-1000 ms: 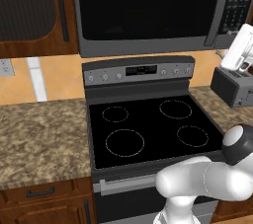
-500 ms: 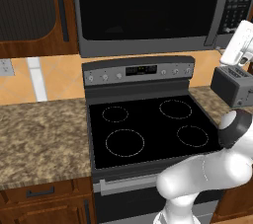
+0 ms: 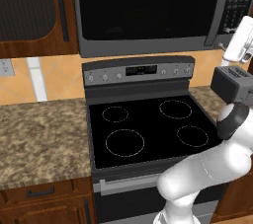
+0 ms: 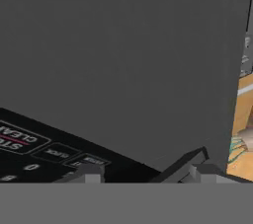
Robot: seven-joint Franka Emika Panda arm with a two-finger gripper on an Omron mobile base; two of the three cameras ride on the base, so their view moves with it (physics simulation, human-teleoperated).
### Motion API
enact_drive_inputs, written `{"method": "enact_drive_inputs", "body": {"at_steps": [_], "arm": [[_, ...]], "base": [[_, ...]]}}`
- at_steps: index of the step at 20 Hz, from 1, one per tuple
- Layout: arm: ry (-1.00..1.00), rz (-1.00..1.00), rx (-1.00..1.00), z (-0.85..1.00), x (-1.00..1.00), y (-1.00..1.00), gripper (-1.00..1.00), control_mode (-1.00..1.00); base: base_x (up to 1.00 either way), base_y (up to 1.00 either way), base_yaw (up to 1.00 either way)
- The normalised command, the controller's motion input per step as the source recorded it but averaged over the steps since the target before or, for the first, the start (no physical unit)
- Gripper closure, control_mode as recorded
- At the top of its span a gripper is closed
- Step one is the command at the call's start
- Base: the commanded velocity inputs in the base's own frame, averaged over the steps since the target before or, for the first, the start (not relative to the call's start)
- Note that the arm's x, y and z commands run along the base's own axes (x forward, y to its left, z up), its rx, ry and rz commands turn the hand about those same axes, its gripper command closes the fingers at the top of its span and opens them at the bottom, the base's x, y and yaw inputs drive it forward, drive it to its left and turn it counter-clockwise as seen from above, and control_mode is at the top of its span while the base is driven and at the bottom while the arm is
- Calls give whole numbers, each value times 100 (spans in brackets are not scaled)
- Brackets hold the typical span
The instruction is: Open the microwave, place the bowl with waffle inside the microwave, then close the microwave door and turn it on.
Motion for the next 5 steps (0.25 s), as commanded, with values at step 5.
{"method": "enact_drive_inputs", "body": {"at_steps": [5], "arm": [[0,0,0,-23,0,14,-100,-100]], "base": [[0,0,0]]}}
